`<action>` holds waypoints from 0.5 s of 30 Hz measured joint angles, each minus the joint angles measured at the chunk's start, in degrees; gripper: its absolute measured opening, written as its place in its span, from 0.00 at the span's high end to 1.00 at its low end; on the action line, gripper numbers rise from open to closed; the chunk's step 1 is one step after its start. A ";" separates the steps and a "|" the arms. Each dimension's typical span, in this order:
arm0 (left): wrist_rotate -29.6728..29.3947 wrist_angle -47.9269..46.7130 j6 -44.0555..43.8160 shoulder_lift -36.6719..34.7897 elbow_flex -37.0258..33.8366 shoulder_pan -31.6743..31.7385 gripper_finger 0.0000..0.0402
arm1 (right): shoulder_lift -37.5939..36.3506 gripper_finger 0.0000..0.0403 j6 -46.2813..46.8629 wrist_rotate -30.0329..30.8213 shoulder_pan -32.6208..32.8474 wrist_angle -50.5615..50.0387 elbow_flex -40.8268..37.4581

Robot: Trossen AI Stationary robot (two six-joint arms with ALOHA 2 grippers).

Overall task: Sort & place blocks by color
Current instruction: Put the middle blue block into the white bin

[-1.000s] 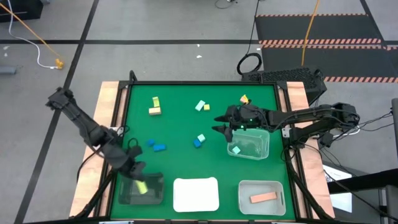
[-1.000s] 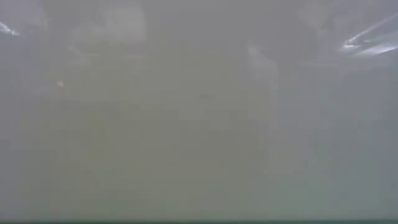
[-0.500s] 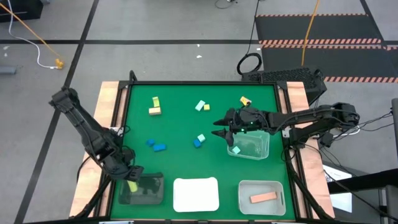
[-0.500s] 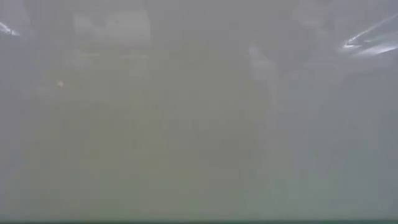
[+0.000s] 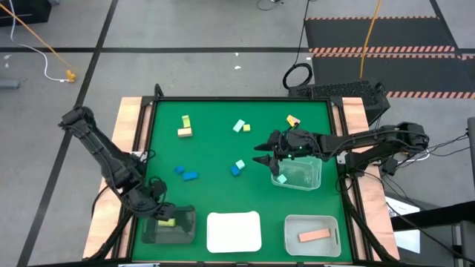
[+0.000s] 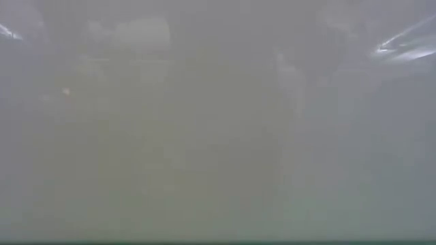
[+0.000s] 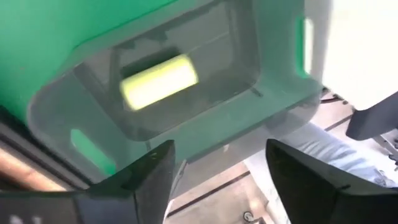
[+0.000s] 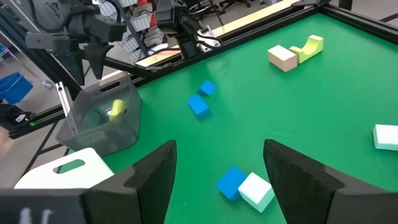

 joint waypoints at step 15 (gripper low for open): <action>-15.26 5.28 43.05 1.45 0.00 17.93 0.32 | 0.00 0.43 0.04 0.11 0.00 0.13 0.00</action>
